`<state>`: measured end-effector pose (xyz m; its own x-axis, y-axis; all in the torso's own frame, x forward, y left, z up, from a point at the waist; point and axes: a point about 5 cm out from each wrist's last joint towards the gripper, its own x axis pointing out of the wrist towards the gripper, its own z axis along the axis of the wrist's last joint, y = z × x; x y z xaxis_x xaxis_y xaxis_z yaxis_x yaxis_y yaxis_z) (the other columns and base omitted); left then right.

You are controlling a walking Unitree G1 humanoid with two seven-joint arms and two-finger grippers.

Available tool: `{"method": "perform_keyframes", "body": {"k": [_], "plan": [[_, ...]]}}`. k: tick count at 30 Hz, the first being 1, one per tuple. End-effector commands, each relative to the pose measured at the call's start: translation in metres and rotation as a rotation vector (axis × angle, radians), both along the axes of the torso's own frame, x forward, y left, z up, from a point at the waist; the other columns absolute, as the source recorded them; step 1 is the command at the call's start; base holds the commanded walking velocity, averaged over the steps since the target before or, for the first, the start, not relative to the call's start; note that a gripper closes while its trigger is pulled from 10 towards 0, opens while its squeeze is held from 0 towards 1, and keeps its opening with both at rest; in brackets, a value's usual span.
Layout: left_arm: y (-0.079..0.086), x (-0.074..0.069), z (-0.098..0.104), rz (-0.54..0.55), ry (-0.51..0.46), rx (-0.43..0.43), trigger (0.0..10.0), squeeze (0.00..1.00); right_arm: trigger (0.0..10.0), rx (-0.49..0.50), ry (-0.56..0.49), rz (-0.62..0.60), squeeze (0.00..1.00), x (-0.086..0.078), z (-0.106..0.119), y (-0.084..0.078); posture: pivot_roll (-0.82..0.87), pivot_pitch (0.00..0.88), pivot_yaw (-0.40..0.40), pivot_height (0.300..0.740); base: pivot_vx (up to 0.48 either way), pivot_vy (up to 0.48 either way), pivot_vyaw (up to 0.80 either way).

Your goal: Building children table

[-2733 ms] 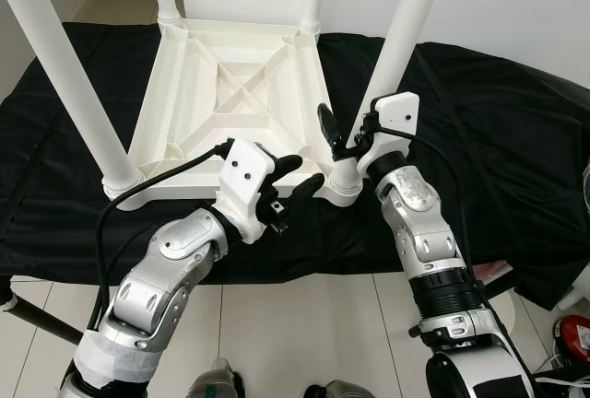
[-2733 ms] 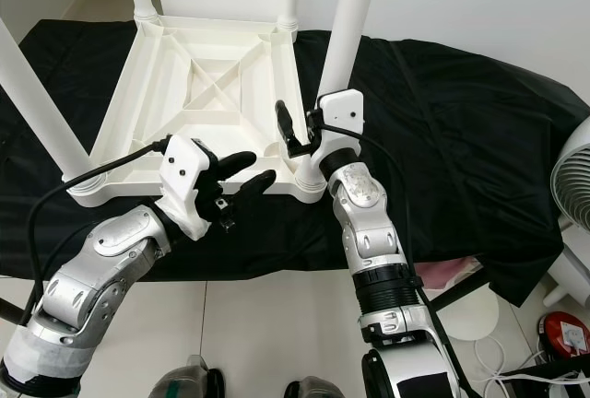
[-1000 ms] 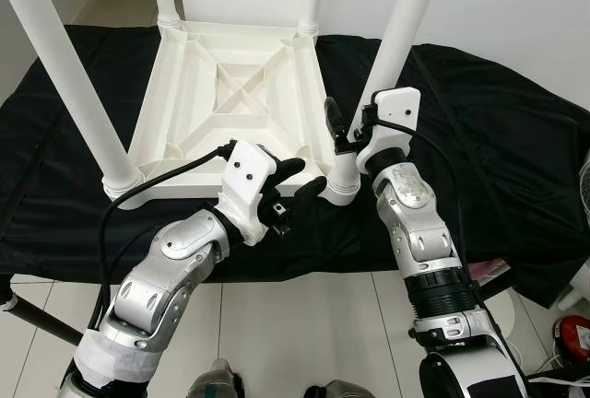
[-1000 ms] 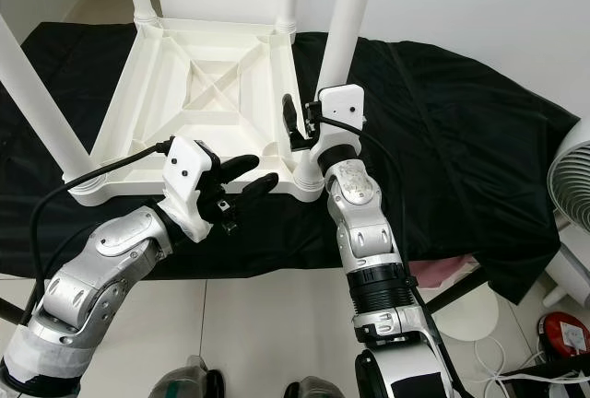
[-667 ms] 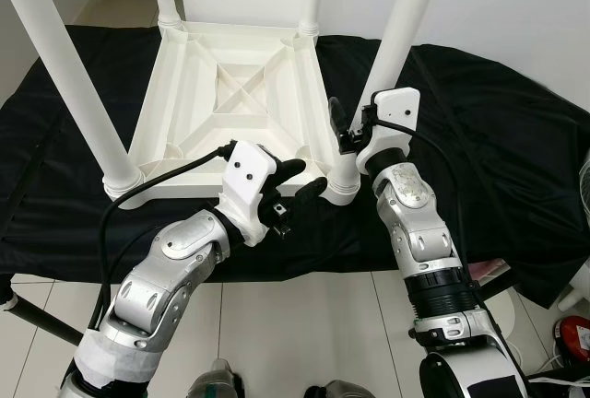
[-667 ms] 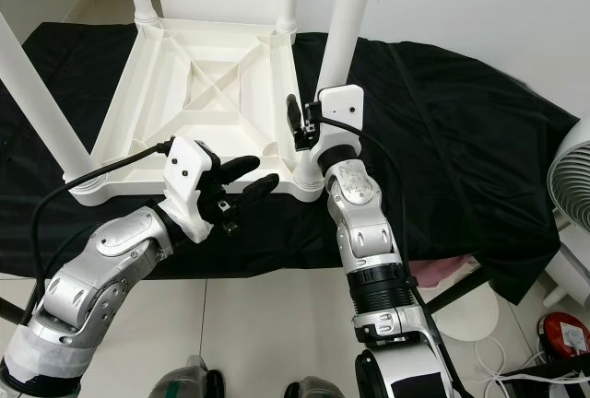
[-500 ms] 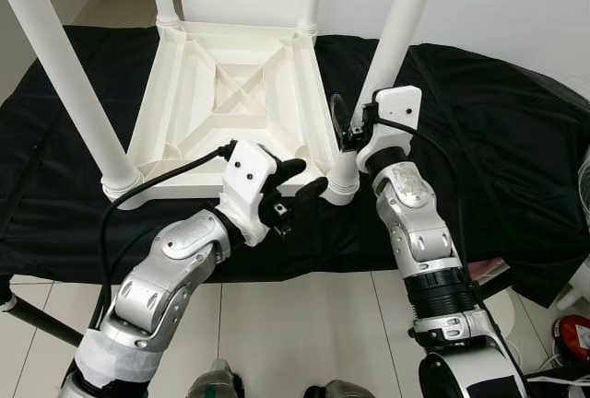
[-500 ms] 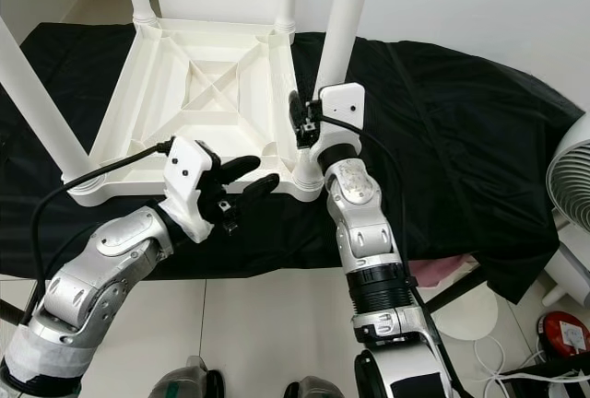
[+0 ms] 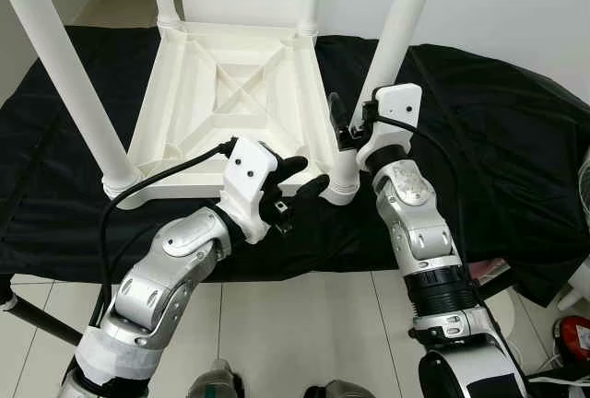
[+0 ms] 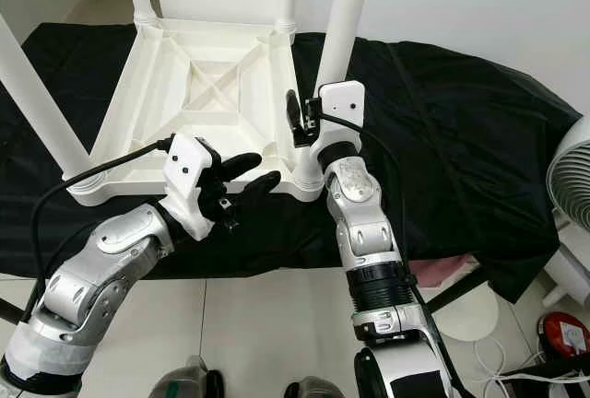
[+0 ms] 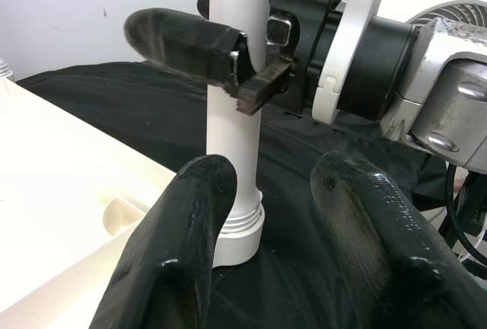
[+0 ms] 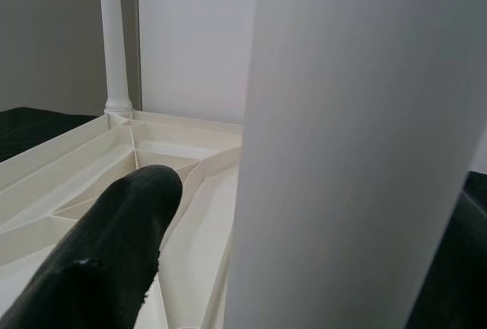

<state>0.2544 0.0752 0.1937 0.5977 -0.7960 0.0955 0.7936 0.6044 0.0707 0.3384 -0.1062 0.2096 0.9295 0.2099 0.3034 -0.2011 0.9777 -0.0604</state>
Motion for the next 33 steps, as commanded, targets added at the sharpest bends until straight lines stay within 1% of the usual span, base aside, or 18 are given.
{"method": "perform_keyframes", "body": {"k": [1,12,14,15,17,18,19,20,22,23,24,26,27,28,29,31,33], "plan": [[-0.004,-0.002,0.002,-0.052,-0.002,0.007,10.0,0.0,10.0,0.002,0.014,-0.022,0.0,0.003,0.0,-0.004,0.11,0.0,-0.066,0.74,0.0,0.0,0.0],[-0.003,-0.002,0.003,-0.049,-0.004,0.007,10.0,0.0,10.0,-0.008,0.025,-0.018,0.0,0.003,-0.001,-0.003,0.11,0.0,-0.065,0.74,0.0,0.0,0.0],[-0.003,-0.001,0.003,-0.047,-0.005,0.007,10.0,0.0,10.0,0.0,0.042,-0.019,0.0,0.004,-0.002,-0.002,0.11,0.001,-0.065,0.74,0.0,0.0,0.0],[-0.004,-0.001,0.004,-0.046,-0.006,0.007,10.0,0.0,10.0,0.02,0.063,-0.019,0.0,0.006,-0.004,-0.002,0.11,0.001,-0.065,0.74,0.0,0.0,0.0],[-0.004,0.0,0.005,-0.046,-0.007,0.005,10.0,0.0,10.0,0.113,0.111,0.006,0.0,0.008,-0.005,-0.001,0.11,0.005,-0.065,0.74,0.0,0.0,0.0],[-0.004,0.0,0.005,-0.046,-0.007,0.005,10.0,0.0,10.0,0.113,0.111,0.006,0.0,0.008,-0.005,-0.001,0.11,0.005,-0.065,0.74,0.0,0.0,0.0],[-0.004,0.0,0.005,-0.047,-0.008,0.004,10.0,0.0,10.0,0.143,0.12,0.018,0.0,0.008,-0.004,-0.001,0.11,0.005,-0.065,0.74,0.0,0.0,0.0],[-0.004,0.0,0.005,-0.047,-0.008,0.004,10.0,0.0,10.0,0.143,0.12,0.018,0.0,0.008,-0.004,-0.001,0.11,0.005,-0.065,0.74,0.0,0.0,0.0],[-0.005,0.0,0.006,-0.047,-0.009,0.001,10.0,0.0,10.0,0.247,0.15,0.067,0.0,0.009,-0.002,0.001,0.11,0.006,-0.067,0.74,0.0,0.0,0.0],[-0.005,0.0,0.006,-0.047,-0.009,0.001,10.0,0.0,10.0,0.247,0.15,0.067,0.0,0.009,-0.002,0.001,0.11,0.006,-0.067,0.74,0.0,0.0,0.0],[-0.005,0.001,0.007,-0.047,-0.01,-0.001,10.0,0.0,10.0,0.288,0.16,0.089,0.0,0.009,-0.001,0.002,0.11,0.006,-0.067,0.74,0.0,0.0,0.0],[-0.005,0.001,0.007,-0.047,-0.01,-0.001,10.0,0.0,10.0,0.288,0.16,0.089,0.0,0.009,-0.001,0.002,0.11,0.006,-0.067,0.74,0.0,0.0,0.0],[-0.007,0.001,0.009,-0.047,-0.016,-0.006,10.0,0.0,10.0,0.384,0.177,0.155,0.0,0.008,0.005,0.005,0.11,0.008,-0.073,0.74,0.0,0.0,0.0],[-0.007,0.001,0.01,-0.047,-0.019,-0.008,10.0,0.0,10.0,0.415,0.181,0.177,0.0,0.007,0.007,0.006,0.11,0.008,-0.073,0.74,0.0,0.0,0.0],[-0.007,0.001,0.01,-0.047,-0.019,-0.008,10.0,0.0,10.0,0.415,0.181,0.177,0.0,0.007,0.007,0.006,0.11,0.008,-0.073,0.74,0.0,0.0,0.0],[-0.008,0.001,0.012,-0.048,-0.024,-0.013,10.0,0.0,10.0,0.477,0.19,0.22,0.0,0.007,0.01,0.008,0.11,0.009,-0.074,0.74,0.0,0.0,0.0],[-0.008,0.001,0.012,-0.048,-0.024,-0.013,10.0,0.0,10.0,0.477,0.19,0.22,0.0,0.007,0.01,0.008,0.11,0.009,-0.074,0.74,0.0,0.0,0.0]]}}
